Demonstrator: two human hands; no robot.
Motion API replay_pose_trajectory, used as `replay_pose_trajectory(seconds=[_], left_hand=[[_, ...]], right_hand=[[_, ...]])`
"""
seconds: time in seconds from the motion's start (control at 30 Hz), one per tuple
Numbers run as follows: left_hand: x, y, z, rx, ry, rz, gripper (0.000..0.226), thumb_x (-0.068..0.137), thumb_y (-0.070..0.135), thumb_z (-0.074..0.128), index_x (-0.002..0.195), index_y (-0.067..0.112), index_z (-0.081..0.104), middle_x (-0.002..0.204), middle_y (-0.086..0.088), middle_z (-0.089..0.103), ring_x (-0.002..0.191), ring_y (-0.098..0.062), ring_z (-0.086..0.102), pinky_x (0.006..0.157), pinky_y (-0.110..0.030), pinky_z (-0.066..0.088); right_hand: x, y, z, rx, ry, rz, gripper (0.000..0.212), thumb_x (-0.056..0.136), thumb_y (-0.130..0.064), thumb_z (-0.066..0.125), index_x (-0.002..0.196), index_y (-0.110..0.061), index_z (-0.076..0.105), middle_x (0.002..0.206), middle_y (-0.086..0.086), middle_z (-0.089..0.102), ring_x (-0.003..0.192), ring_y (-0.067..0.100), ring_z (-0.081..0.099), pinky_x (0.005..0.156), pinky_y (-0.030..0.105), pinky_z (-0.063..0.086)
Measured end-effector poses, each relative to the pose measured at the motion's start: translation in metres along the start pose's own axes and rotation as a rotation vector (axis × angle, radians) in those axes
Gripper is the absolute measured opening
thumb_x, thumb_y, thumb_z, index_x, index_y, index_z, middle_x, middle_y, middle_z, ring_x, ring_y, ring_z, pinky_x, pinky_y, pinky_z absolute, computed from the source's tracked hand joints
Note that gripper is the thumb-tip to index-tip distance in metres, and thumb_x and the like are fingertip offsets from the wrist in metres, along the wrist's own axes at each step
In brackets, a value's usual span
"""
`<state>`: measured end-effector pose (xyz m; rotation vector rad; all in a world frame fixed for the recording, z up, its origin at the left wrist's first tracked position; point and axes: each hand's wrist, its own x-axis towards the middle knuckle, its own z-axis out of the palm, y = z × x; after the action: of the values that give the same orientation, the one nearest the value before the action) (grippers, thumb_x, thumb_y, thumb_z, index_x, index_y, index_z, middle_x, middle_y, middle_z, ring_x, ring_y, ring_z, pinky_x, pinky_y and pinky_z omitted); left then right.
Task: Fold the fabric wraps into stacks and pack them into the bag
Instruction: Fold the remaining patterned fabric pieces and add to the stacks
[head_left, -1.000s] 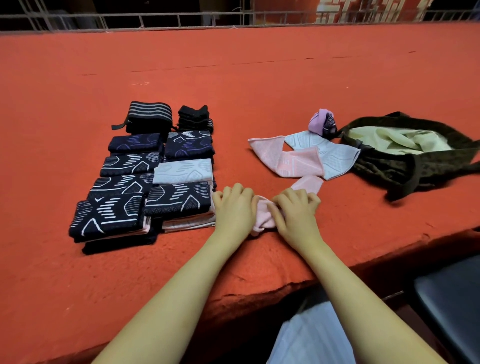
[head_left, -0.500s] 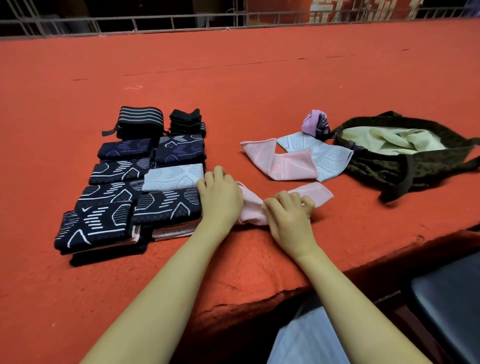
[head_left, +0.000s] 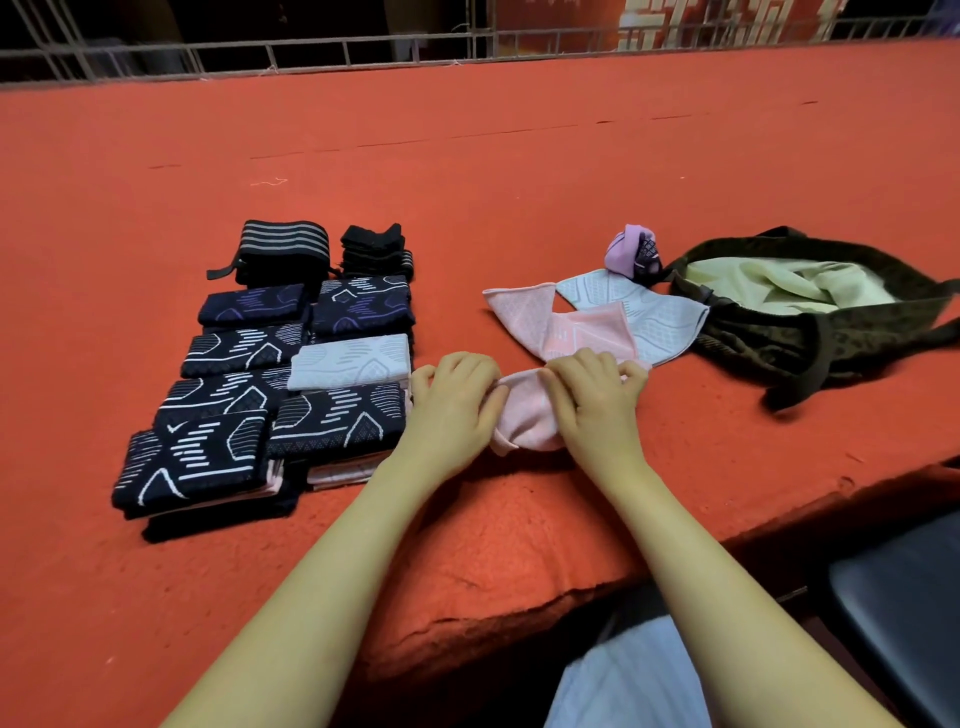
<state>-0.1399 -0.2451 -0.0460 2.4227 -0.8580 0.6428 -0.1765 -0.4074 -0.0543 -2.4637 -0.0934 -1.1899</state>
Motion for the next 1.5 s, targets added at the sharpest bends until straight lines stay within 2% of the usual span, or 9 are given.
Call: replay_pose_trajectory(seconds=[0.2, 0.37, 0.47, 0.57, 0.73, 0.83, 0.93, 1.27, 1.5], left_hand=[[-0.004, 0.006, -0.010, -0.133, 0.076, -0.142, 0.041, 0.084, 0.050, 0.031, 0.081, 0.021, 0.059, 0.077, 0.015, 0.050, 0.094, -0.009, 0.041, 0.080, -0.030, 0.017], [0.003, -0.001, 0.003, 0.344, -0.001, -0.251, 0.037, 0.076, 0.037, 0.038, 0.088, 0.015, 0.065, 0.097, -0.008, 0.063, 0.088, -0.031, 0.056, 0.076, -0.039, 0.035], [0.003, 0.005, 0.005, 0.293, 0.086, -0.125, 0.031, 0.076, 0.030, 0.044, 0.092, 0.012, 0.063, 0.103, -0.011, 0.061, 0.095, -0.027, 0.047, 0.075, -0.038, 0.028], [-0.014, 0.011, 0.014, 0.231, 0.096, 0.032, 0.021, 0.079, 0.025, 0.046, 0.086, 0.013, 0.062, 0.095, -0.005, 0.061, 0.090, -0.027, 0.054, 0.074, -0.036, 0.028], [-0.032, 0.004, 0.033, 0.234, 0.051, -0.070, 0.035, 0.080, 0.032, 0.045, 0.102, 0.014, 0.064, 0.111, -0.003, 0.063, 0.105, -0.018, 0.048, 0.082, -0.033, 0.028], [-0.023, 0.001, 0.039, 0.202, 0.045, -0.159, 0.037, 0.081, 0.034, 0.044, 0.106, 0.015, 0.063, 0.111, 0.000, 0.065, 0.110, -0.018, 0.055, 0.085, -0.034, 0.026], [-0.016, -0.003, 0.045, 0.164, 0.075, -0.230, 0.032, 0.080, 0.038, 0.045, 0.099, 0.019, 0.063, 0.100, 0.005, 0.067, 0.098, -0.017, 0.062, 0.083, -0.034, 0.025], [-0.020, -0.012, 0.056, 0.250, 0.299, -0.148, 0.024, 0.085, 0.032, 0.047, 0.075, 0.013, 0.058, 0.079, -0.004, 0.058, 0.086, -0.022, 0.041, 0.074, -0.037, 0.025], [-0.024, -0.003, 0.042, 0.043, 0.396, -0.042, 0.012, 0.099, 0.034, 0.039, 0.103, 0.026, 0.047, 0.105, 0.009, 0.045, 0.098, -0.017, 0.046, 0.080, -0.032, 0.022]], right_hand=[[0.015, 0.000, -0.010, -0.119, 0.019, -0.042, 0.027, 0.088, -0.033, 0.047, 0.073, -0.021, 0.066, 0.068, -0.003, 0.051, 0.071, 0.023, 0.053, 0.069, 0.030, 0.014], [0.013, -0.004, 0.008, -0.105, -0.055, 0.062, 0.032, 0.084, -0.038, 0.047, 0.100, -0.023, 0.069, 0.103, 0.005, 0.059, 0.092, 0.021, 0.040, 0.079, 0.032, 0.020], [0.002, 0.000, 0.006, 0.018, -0.088, 0.031, 0.028, 0.084, -0.032, 0.047, 0.099, -0.017, 0.064, 0.101, 0.003, 0.058, 0.092, 0.019, 0.044, 0.077, 0.028, 0.019], [-0.017, 0.010, 0.004, 0.106, -0.194, -0.026, 0.021, 0.086, -0.029, 0.045, 0.101, -0.022, 0.059, 0.098, -0.010, 0.060, 0.091, 0.012, 0.051, 0.077, 0.025, 0.016], [-0.025, 0.019, 0.017, -0.013, -0.373, -0.013, 0.046, 0.088, -0.046, 0.033, 0.123, -0.028, 0.058, 0.120, -0.012, 0.058, 0.112, 0.009, 0.046, 0.083, 0.024, 0.008], [-0.017, 0.019, 0.028, -0.054, -0.384, 0.013, 0.050, 0.087, -0.051, 0.032, 0.120, -0.030, 0.061, 0.117, -0.009, 0.060, 0.110, 0.017, 0.049, 0.081, 0.025, 0.007], [-0.009, 0.023, 0.040, -0.059, -0.363, 0.058, 0.043, 0.089, -0.051, 0.034, 0.111, -0.030, 0.065, 0.112, -0.010, 0.060, 0.110, 0.017, 0.048, 0.079, 0.024, 0.006], [0.008, 0.029, 0.064, -0.158, -0.191, 0.056, 0.032, 0.090, -0.034, 0.036, 0.083, -0.017, 0.063, 0.074, 0.003, 0.053, 0.072, 0.028, 0.053, 0.070, 0.035, 0.018], [0.011, 0.030, 0.057, -0.092, -0.116, 0.246, 0.042, 0.091, -0.038, 0.029, 0.089, -0.015, 0.064, 0.082, 0.007, 0.053, 0.083, 0.030, 0.050, 0.077, 0.035, 0.018]])
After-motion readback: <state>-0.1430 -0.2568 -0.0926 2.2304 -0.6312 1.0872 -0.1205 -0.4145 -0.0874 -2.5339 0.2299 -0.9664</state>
